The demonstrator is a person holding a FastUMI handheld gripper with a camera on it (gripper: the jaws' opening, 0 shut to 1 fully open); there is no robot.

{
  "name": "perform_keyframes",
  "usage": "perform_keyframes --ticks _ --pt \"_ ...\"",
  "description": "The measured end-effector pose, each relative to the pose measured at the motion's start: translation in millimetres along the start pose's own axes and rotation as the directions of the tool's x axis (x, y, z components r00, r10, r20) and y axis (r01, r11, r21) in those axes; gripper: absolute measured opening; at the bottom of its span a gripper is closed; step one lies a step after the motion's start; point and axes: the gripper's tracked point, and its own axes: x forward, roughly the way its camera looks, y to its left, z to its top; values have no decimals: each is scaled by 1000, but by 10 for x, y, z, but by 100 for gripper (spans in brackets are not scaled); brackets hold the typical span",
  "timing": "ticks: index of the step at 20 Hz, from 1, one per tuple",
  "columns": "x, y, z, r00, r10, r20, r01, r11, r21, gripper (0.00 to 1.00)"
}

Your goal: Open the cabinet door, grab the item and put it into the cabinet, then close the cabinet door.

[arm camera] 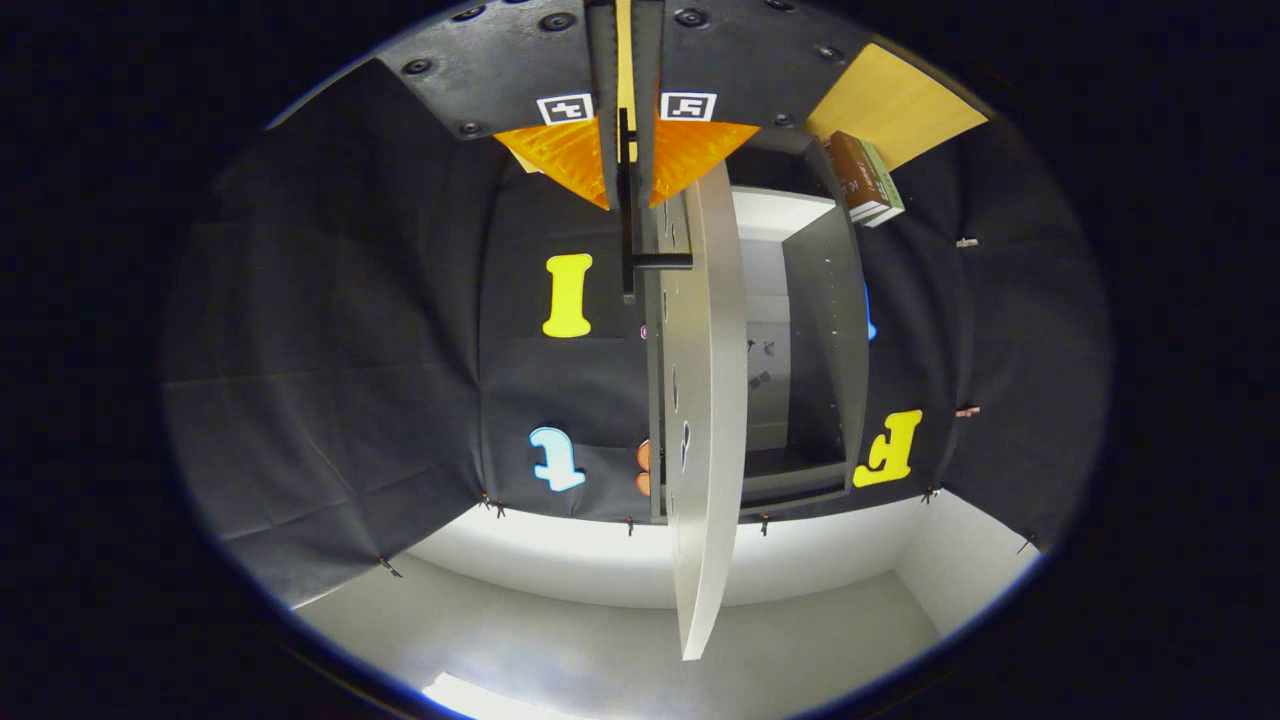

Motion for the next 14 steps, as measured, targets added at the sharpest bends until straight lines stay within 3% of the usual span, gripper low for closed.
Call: perform_keyframes --ticks 4,7,14 --pt "-75 113 74 998 -56 27 57 998 -41 10" --pt "-97 119 95 986 -166 14 166 986 -18 9" --pt "-163 742 -14 964 -266 17 267 963 -47 11"
